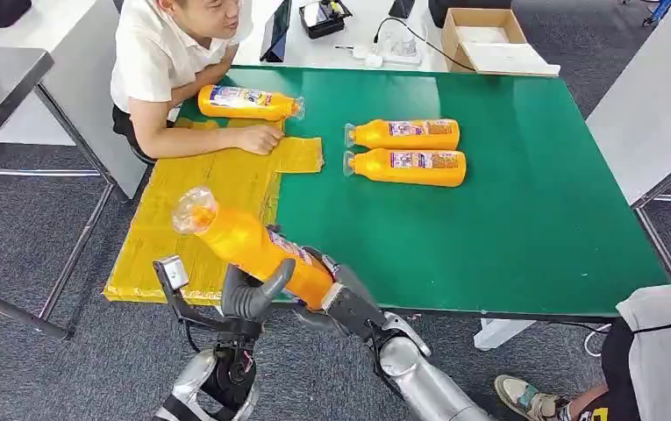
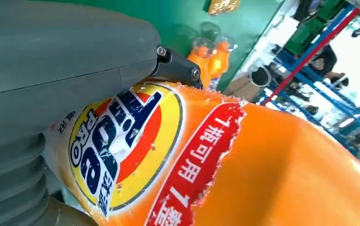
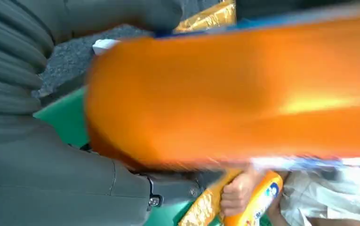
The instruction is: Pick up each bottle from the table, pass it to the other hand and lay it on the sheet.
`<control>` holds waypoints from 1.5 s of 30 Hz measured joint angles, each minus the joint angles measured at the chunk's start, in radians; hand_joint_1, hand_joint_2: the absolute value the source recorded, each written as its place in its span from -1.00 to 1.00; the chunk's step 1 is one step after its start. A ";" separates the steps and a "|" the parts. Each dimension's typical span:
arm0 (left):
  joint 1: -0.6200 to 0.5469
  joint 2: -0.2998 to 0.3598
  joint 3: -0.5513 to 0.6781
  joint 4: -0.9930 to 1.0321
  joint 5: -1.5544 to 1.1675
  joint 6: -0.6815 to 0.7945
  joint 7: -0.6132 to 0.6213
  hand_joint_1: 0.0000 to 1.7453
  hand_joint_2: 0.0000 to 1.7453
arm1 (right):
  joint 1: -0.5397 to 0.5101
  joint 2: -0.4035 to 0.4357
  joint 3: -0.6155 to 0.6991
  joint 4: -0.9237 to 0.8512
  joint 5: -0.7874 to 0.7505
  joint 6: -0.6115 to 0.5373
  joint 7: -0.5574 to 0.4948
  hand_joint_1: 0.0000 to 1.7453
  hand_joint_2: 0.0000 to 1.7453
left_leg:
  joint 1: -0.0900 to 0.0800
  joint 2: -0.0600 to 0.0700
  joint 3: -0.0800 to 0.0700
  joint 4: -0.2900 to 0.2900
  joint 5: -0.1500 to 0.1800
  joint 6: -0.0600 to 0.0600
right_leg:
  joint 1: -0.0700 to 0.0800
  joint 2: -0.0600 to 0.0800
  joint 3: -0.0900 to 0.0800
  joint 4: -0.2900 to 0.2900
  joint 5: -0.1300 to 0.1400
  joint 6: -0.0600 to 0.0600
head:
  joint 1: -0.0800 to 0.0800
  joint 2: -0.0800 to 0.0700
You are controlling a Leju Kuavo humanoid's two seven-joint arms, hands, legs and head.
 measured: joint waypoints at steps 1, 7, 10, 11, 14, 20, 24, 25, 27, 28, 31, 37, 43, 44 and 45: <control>0.002 0.000 0.005 -0.005 0.013 -0.011 0.001 1.00 1.00 | 0.002 0.001 0.000 0.000 -0.008 -0.002 0.001 -1.00 -1.00 | 0.000 0.000 0.000 0.000 0.000 0.000 | 0.000 0.000 0.000 0.000 0.000 0.000 | 0.000 0.000; 0.007 0.008 0.026 -0.025 0.060 -0.048 0.017 1.00 1.00 | 0.018 0.004 0.003 -0.008 -0.031 -0.018 -0.003 -1.00 -1.00 | 0.000 0.000 0.000 0.000 0.000 0.000 | 0.000 0.000 0.000 0.000 0.000 0.000 | 0.000 0.000; 0.004 0.015 0.043 -0.032 0.045 -0.034 0.011 1.00 1.00 | 0.035 0.004 0.003 -0.021 -0.036 -0.025 -0.003 -1.00 -1.00 | 0.000 0.000 0.000 0.000 0.000 0.000 | 0.000 0.000 0.000 0.000 0.000 0.000 | 0.000 0.000; 0.002 0.016 0.048 -0.035 0.040 -0.031 0.009 1.00 1.00 | 0.042 0.003 0.003 -0.023 -0.037 -0.026 -0.003 -1.00 -1.00 | 0.000 0.000 0.000 0.000 0.000 0.000 | 0.000 0.000 0.000 0.000 0.000 0.000 | 0.000 0.000; -0.007 0.026 0.060 -0.037 -0.051 0.045 -0.010 1.00 1.00 | 0.056 0.003 0.003 -0.031 -0.036 -0.038 -0.004 -1.00 -1.00 | 0.000 0.000 0.000 0.000 0.000 0.000 | 0.000 0.000 0.000 0.000 0.000 0.000 | 0.000 0.000; -0.104 0.088 0.095 0.043 -0.931 0.511 -0.064 1.00 1.00 | 0.091 -0.008 0.003 -0.095 0.147 -0.230 -0.022 -1.00 -1.00 | 0.001 -0.002 0.000 0.000 0.001 -0.001 | 0.000 -0.001 0.000 0.000 0.000 0.000 | 0.000 0.000; -0.149 0.113 0.151 0.124 -1.274 0.557 0.011 1.00 1.00 | 0.111 -0.019 0.005 -0.180 0.234 -0.270 -0.013 -1.00 -1.00 | 0.001 0.001 0.000 0.000 0.001 -0.001 | 0.000 0.000 -0.001 0.000 0.000 0.000 | 0.000 0.000; -0.166 0.115 0.165 0.144 -1.284 0.558 0.017 1.00 1.00 | 0.120 -0.021 0.005 -0.200 0.239 -0.270 -0.013 -1.00 -1.00 | 0.001 0.001 0.000 0.000 0.001 -0.001 | 0.000 0.000 -0.001 0.000 0.000 0.000 | 0.000 0.000; -0.216 0.123 0.207 0.215 -1.379 0.578 0.048 1.00 1.00 | 0.135 -0.026 0.011 -0.254 0.241 -0.259 -0.024 -1.00 -1.00 | 0.001 -0.001 -0.001 0.000 0.001 -0.001 | 0.000 0.000 -0.001 0.000 0.000 0.000 | 0.001 0.000; -0.240 0.129 0.224 0.244 -1.416 0.583 0.056 1.00 1.00 | 0.138 -0.027 0.016 -0.274 0.241 -0.256 -0.026 -1.00 -1.00 | 0.001 0.000 -0.001 0.000 0.001 -0.001 | 0.000 0.000 -0.001 0.000 0.000 0.000 | 0.000 0.000; -0.271 0.132 0.243 0.289 -1.440 0.588 0.061 1.00 1.00 | 0.147 -0.029 0.024 -0.309 0.241 -0.250 -0.029 -1.00 -1.00 | 0.001 0.000 -0.001 0.000 0.001 -0.001 | 0.000 0.000 -0.001 0.001 0.000 0.000 | 0.000 0.000; -0.339 0.138 0.256 0.392 -1.630 0.556 0.159 1.00 1.00 | 0.152 -0.034 0.033 -0.338 0.210 -0.219 -0.069 -1.00 -1.00 | 0.001 -0.002 -0.001 0.000 0.001 -0.001 | 0.000 -0.001 -0.001 0.000 0.000 0.000 | 0.001 0.000; -0.555 0.143 0.242 0.726 -1.800 0.347 0.318 1.00 1.00 | 0.126 -0.019 0.071 -0.348 0.182 -0.168 -0.087 -1.00 -1.00 | 0.001 0.000 -0.001 0.000 0.003 -0.002 | 0.000 0.000 -0.001 0.001 0.001 0.000 | 0.000 0.000; -0.579 0.143 0.234 0.771 -1.821 0.303 0.341 1.00 1.00 | 0.124 -0.017 0.078 -0.348 0.179 -0.165 -0.087 -1.00 -1.00 | 0.001 0.000 -0.001 0.000 0.003 -0.002 | 0.000 0.000 -0.001 0.001 0.002 0.000 | 0.000 0.000; -0.595 0.143 0.228 0.806 -1.834 0.277 0.355 1.00 1.00 | 0.124 -0.014 0.084 -0.348 0.178 -0.164 -0.087 -1.00 -1.00 | 0.001 0.000 -0.001 0.000 0.003 -0.002 | 0.000 0.000 -0.001 0.001 0.002 0.000 | 0.000 0.000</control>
